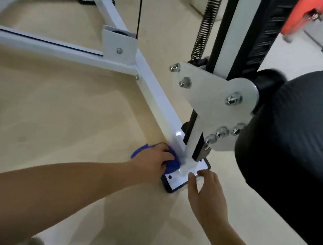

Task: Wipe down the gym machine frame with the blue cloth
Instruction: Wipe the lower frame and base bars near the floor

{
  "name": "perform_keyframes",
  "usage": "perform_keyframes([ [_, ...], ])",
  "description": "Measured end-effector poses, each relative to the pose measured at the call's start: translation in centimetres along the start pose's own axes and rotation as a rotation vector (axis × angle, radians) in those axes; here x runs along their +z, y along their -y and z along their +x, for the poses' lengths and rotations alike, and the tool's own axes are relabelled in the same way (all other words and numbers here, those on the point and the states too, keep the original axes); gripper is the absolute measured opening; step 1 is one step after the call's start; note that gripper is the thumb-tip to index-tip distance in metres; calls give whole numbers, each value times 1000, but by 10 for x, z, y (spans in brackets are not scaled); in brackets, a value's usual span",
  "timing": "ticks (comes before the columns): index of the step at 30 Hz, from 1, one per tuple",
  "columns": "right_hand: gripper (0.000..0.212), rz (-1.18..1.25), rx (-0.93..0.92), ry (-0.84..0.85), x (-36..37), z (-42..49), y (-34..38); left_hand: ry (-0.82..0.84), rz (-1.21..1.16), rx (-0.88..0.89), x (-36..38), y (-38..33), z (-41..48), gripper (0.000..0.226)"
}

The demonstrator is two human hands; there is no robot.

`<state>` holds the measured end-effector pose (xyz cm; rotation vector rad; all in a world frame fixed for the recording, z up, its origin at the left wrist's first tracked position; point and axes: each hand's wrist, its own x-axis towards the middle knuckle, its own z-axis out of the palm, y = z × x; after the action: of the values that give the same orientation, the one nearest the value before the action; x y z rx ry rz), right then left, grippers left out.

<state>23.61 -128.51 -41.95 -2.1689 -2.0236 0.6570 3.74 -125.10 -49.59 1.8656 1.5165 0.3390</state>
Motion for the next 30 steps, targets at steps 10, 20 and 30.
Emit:
perform_keyframes([
  [10, 59, 68, 65, 223, 32, 18, -11, -102, 255, 411, 67, 34, 4, 41],
  [20, 64, -107, 226, 531, 74, -2, -53, -65, 338, 318, 89, 7, -8, 22],
  [30, 69, -230, 156, 585, 73, 3, -59, -11, 362, 423, 77, 1, -5, 27],
])
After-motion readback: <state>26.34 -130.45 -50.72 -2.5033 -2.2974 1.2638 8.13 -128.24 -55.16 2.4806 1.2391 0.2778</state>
